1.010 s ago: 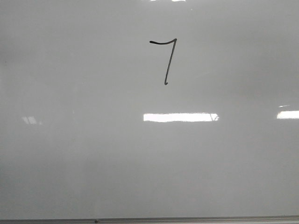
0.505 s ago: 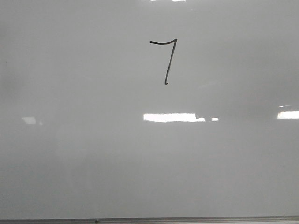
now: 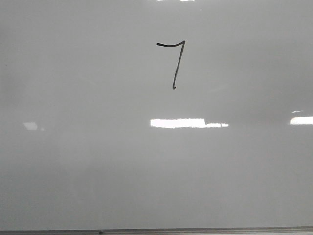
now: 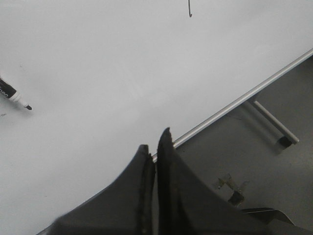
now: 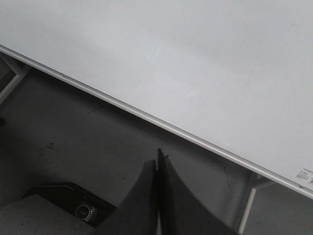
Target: Write number 7 on whiteboard
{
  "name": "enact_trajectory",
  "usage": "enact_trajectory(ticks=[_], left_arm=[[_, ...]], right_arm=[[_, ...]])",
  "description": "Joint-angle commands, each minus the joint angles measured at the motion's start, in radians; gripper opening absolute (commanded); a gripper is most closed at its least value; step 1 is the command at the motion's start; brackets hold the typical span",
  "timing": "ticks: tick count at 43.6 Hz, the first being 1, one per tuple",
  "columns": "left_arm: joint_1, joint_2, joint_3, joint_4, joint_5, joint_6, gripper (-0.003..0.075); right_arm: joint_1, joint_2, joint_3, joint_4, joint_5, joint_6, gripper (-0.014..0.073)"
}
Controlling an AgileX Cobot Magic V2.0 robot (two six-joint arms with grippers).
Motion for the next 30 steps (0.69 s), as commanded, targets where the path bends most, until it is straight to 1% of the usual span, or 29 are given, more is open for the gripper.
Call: enact_trajectory(ticks=[1,24,27,30], left_arm=[[-0.007,0.002,-0.031,-0.005,-0.078,0.000,-0.0020],[-0.004,0.001,-0.031,-0.005,-0.083,0.000,-0.0020],[0.043,-0.015,-0.031,0.023,-0.108,0.002,-0.0020],[0.138,-0.039,-0.008,0.039,-0.160,0.004,-0.0020]], right_arm=[[-0.006,0.010,-0.019,-0.004,-0.051,0.000,-0.0118],[-0.006,0.010,-0.019,-0.003,-0.044,0.000,-0.0118],[-0.006,0.010,-0.019,-0.003,-0.044,0.000,-0.0118],[-0.004,0.010,-0.019,-0.003,-0.044,0.000,-0.0118]])
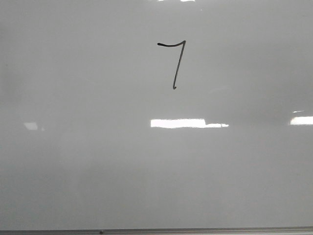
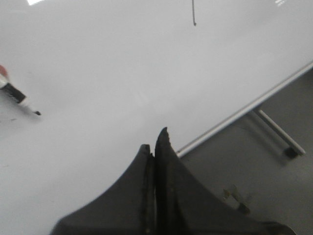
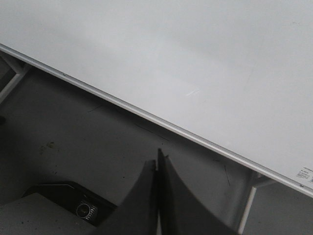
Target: Write number 7 on whiteboard
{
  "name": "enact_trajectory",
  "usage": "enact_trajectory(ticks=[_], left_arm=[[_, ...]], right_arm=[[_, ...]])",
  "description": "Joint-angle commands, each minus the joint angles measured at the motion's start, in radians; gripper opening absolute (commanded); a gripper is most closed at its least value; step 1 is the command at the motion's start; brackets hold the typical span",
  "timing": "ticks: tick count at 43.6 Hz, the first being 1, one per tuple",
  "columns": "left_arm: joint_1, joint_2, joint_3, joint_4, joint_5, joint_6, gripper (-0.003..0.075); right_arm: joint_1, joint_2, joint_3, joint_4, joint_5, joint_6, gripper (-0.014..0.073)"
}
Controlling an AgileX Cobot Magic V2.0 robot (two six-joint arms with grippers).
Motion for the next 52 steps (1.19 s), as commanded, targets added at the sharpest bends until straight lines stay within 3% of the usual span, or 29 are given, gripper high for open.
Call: enact_trajectory(ticks=[1,9,21,33,52], left_arm=[[0.105,-0.027,0.006,0.028,-0.147,0.009,-0.0020],[0.311,-0.174,0.221,0.025,-0.405,0.052,-0.0020],[0.503,-0.465,0.632,-0.066,-0.711,0.052,-0.0020],[0.527,-0.586,0.902,-0.066,-0.976,0.052,-0.0020],[0.526,-0.586,0.903,-0.066,-1.045,0.052,-0.0020]], right_arm=[[-0.004,0.010,-0.021,-0.003,-0.052,-0.002,-0.0118],[-0.004,0.010,-0.021,-0.003,-0.052,-0.002,-0.0118],[-0.004,0.010,-0.021,-0.003,-0.052,-0.002,-0.0118],[-0.004,0.010,-0.021,-0.003,-0.052,-0.002,-0.0118],[-0.004,0.010,-0.021,-0.003,-0.053,-0.002,-0.0118]])
